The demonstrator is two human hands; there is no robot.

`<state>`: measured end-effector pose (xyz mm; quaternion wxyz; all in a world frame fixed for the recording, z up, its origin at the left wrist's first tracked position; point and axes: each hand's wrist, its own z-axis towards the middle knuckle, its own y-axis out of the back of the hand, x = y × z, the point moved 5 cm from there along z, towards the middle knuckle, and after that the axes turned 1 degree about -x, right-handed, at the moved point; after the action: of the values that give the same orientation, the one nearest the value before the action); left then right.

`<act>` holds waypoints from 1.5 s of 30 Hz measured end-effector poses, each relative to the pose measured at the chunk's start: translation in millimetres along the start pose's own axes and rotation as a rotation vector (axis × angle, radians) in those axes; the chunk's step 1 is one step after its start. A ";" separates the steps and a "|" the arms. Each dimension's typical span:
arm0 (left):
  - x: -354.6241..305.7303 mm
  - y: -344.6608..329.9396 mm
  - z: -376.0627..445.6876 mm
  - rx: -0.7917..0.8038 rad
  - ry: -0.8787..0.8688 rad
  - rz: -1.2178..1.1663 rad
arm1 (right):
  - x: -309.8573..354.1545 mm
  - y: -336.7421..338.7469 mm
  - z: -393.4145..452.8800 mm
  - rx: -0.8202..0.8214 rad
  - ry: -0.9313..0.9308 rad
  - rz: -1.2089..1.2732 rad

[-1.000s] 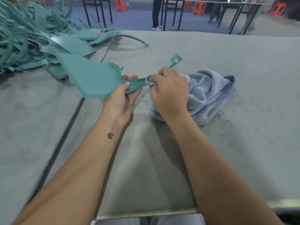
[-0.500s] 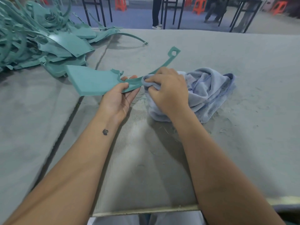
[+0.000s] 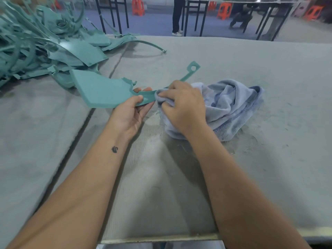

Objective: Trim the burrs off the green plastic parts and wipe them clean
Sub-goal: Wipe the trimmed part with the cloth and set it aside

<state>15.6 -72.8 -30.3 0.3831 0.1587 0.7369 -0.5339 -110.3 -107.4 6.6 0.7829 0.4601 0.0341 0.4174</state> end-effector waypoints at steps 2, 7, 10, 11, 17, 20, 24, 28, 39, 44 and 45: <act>-1.3 1.8 -0.2 -0.001 0.004 -0.008 | -8.3 4.7 1.0 -0.051 -0.052 0.023; -2.1 6.4 -0.9 -0.018 0.042 0.004 | -44.6 23.8 0.8 -0.211 -0.381 0.169; 1.0 4.5 -1.5 -0.024 0.035 -0.004 | -41.8 21.9 0.2 -0.153 -0.385 0.315; 2.5 3.0 -1.5 -0.023 0.025 -0.020 | -33.8 16.4 0.8 -0.076 -0.345 0.341; 5.6 0.5 1.3 -0.010 0.024 -0.024 | -6.9 -2.8 -0.8 0.060 -0.153 0.241; 0.8 4.3 1.2 -0.027 0.042 -0.047 | -26.9 10.1 0.0 -0.070 -0.303 0.191; -5.8 11.0 -1.1 -0.051 0.029 0.020 | -59.0 25.4 -2.4 -0.261 -0.588 0.443; -9.2 13.8 1.2 -0.086 -0.017 0.014 | -57.1 32.6 -8.2 -0.419 -0.573 0.626; -19.5 12.5 -1.6 -0.024 -0.026 0.105 | -58.0 32.0 -10.6 -0.376 -0.651 0.840; -10.1 4.1 -7.2 0.074 0.085 0.105 | -34.9 10.8 -3.0 -0.141 -0.391 0.697; -7.3 1.8 -8.4 0.092 0.094 0.148 | -34.9 9.0 -3.2 -0.126 -0.387 0.693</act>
<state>18.1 -63.2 -25.0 0.3788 0.2547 0.7150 -0.5295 -140.0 -127.1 0.0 0.6146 0.4653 -0.2968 0.5637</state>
